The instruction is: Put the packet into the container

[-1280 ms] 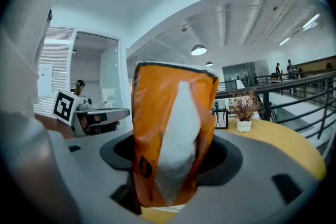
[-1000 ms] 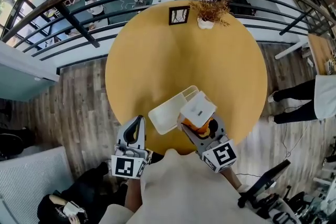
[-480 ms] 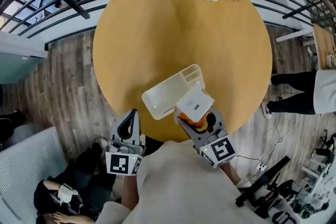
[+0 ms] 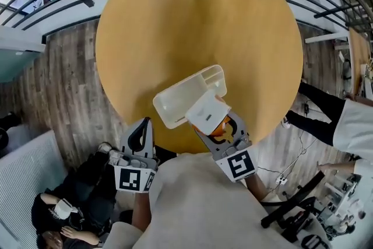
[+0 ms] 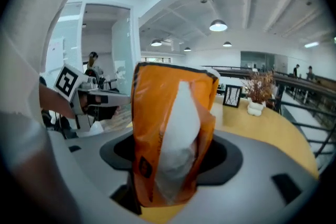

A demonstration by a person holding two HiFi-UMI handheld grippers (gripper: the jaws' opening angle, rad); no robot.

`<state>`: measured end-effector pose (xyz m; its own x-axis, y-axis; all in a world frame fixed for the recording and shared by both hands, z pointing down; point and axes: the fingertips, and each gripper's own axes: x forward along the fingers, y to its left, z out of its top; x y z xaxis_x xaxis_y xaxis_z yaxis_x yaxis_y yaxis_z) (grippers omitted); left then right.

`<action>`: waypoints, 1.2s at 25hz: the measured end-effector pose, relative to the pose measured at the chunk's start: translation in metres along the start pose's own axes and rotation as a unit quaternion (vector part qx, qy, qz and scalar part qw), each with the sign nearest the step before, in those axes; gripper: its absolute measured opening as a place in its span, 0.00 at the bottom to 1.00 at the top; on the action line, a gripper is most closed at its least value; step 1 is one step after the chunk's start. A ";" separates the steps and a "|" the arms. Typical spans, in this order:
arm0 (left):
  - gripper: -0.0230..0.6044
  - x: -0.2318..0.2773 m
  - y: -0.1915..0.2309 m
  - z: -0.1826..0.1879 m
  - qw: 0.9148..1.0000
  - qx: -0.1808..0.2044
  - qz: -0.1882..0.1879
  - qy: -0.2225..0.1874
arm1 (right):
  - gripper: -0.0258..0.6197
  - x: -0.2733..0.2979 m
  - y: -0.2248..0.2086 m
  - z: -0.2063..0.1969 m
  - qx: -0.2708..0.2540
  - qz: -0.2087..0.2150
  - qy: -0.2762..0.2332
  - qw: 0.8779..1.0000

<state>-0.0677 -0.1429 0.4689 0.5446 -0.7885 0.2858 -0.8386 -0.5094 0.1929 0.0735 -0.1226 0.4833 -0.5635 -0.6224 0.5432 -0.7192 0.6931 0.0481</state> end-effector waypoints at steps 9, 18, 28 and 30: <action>0.04 -0.004 0.005 0.001 1.000 -0.008 0.019 -0.005 | 0.50 0.014 0.005 -0.003 -0.208 -0.036 0.041 0.977; 0.04 -0.007 0.010 0.004 0.999 -0.008 0.028 -0.015 | 0.50 0.027 0.023 -0.018 -0.489 -0.025 0.086 0.868; 0.04 -0.017 0.018 0.004 0.999 -0.018 0.042 -0.026 | 0.50 0.039 0.025 -0.024 -0.489 0.061 0.104 0.864; 0.04 -0.018 0.021 0.006 0.998 -0.026 0.047 -0.031 | 0.50 0.043 0.022 -0.028 -0.504 0.080 0.118 0.852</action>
<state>-0.0949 -0.1411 0.4624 0.4615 -0.8519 0.2474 -0.8833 -0.4155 0.2169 0.0450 -0.1239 0.5316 -0.4389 -0.4824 0.7581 0.1410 0.7962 0.5883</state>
